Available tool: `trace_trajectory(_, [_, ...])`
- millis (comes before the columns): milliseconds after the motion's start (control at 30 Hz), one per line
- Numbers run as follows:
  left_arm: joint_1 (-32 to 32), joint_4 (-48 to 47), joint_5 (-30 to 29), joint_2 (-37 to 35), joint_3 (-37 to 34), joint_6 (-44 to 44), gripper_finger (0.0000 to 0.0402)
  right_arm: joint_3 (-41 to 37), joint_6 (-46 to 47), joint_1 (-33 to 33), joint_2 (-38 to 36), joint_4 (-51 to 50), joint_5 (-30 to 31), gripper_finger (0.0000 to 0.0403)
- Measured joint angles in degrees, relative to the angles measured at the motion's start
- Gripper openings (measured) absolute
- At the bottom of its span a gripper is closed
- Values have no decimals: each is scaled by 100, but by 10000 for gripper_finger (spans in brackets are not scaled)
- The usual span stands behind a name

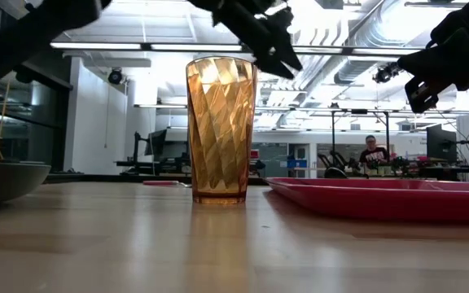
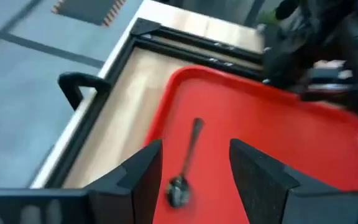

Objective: Pick and place plate/cup/fork/spoon on tray
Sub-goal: Put the brown glass on the red serving tray

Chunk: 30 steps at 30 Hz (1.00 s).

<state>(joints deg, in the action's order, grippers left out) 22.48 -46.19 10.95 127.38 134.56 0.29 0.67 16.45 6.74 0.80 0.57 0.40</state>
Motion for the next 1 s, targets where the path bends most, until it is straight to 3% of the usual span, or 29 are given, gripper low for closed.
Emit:
trace_trajectory(167, [-72,408,414,-966,-829,-222,174,-1,0,0,-4,1,-1,0])
trace_trajectory(367, [-403,2941,329,-2518,-3236,-826,173,-2,0,0,-4,-1,-2,0])
trace_trajectory(533, [-592,5166,-462,-3875,-5565,-1701,172,-1,0,0,-4,-1,-2,0])
trace_trajectory(667, [-684,6100,-1242,-4731,-6956,-2349,172,-3,-131,0,-4,58,157,0])
trace_trajectory(800, [-722,6376,-1640,-5511,-7676,-2567,172,-4,315,0,-4,627,552,0])
trace_trajectory(1000, [-722,5687,-1426,-6315,-7853,-2241,172,-4,1082,0,-4,2295,1508,0])
